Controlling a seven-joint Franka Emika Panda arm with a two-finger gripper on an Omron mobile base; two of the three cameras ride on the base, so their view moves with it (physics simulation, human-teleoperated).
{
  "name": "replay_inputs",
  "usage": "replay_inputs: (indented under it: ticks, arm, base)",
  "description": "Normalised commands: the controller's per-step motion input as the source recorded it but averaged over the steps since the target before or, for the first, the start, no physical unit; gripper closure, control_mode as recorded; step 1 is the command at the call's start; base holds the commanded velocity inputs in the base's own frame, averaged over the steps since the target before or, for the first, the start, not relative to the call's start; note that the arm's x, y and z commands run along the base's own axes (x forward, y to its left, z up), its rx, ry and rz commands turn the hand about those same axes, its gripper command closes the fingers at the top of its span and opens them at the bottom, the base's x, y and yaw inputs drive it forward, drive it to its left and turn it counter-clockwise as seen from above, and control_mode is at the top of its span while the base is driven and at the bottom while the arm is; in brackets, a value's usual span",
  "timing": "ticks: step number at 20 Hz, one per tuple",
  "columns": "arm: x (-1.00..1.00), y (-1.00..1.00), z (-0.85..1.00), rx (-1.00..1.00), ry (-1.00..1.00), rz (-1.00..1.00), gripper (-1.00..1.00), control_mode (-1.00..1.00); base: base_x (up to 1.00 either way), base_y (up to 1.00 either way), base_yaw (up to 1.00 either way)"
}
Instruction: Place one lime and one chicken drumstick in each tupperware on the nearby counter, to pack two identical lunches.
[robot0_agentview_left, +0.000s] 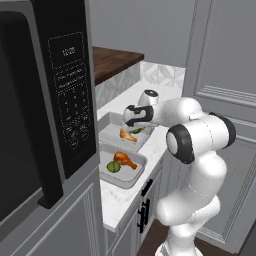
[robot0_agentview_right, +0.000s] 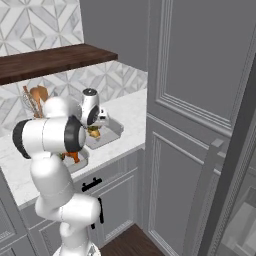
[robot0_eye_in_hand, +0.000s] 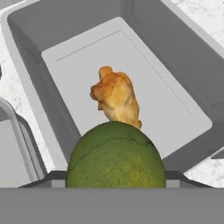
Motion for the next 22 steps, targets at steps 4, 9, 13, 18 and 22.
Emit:
replay_inputs:
  ticks: [4,9,13,18,22]
  arm:
    - [0.65,0.0,-0.11,-0.05,0.0,-0.08,1.0,-1.0]
    - [0.65,-0.03,-0.04,-0.01,0.02,-0.11,1.0,-1.0]
    - [0.44,-0.42,-0.3,0.0,0.14,-0.06,1.0,-1.0]
    - [0.23,-0.1,-0.45,0.0,0.08,-0.01,1.0,-1.0]
    - [0.16,0.0,-0.31,0.0,0.0,0.0,1.0,-1.0]
  base:
    - [0.0,0.0,0.0]
    - [0.0,0.0,0.0]
    - [0.0,0.0,0.0]
    - [0.0,0.0,0.0]
    - [0.0,0.0,0.0]
